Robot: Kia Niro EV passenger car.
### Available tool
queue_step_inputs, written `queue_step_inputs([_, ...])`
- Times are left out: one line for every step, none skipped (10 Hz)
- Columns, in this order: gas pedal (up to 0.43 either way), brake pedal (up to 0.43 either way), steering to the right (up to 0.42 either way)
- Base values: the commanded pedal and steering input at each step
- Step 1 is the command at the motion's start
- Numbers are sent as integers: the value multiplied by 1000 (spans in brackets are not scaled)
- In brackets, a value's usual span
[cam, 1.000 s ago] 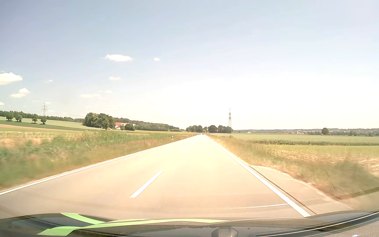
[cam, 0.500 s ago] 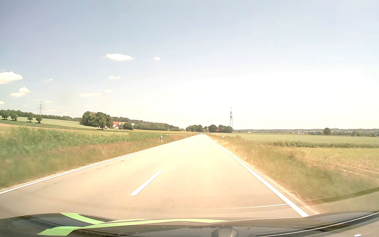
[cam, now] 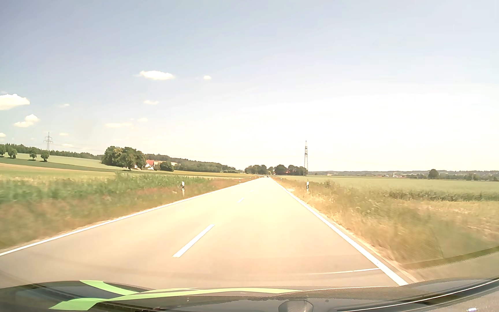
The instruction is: Follow the waypoints while adhering to traffic rules and regulations
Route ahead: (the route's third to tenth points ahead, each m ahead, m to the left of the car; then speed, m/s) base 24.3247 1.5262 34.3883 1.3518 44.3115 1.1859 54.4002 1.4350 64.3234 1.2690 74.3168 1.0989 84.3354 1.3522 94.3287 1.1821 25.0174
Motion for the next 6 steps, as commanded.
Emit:
queue_step_inputs([240, 0, 0])
queue_step_inputs([240, 0, -1])
queue_step_inputs([240, 0, -1])
queue_step_inputs([228, 0, 0])
queue_step_inputs([209, 0, -1])
queue_step_inputs([209, 0, -1])
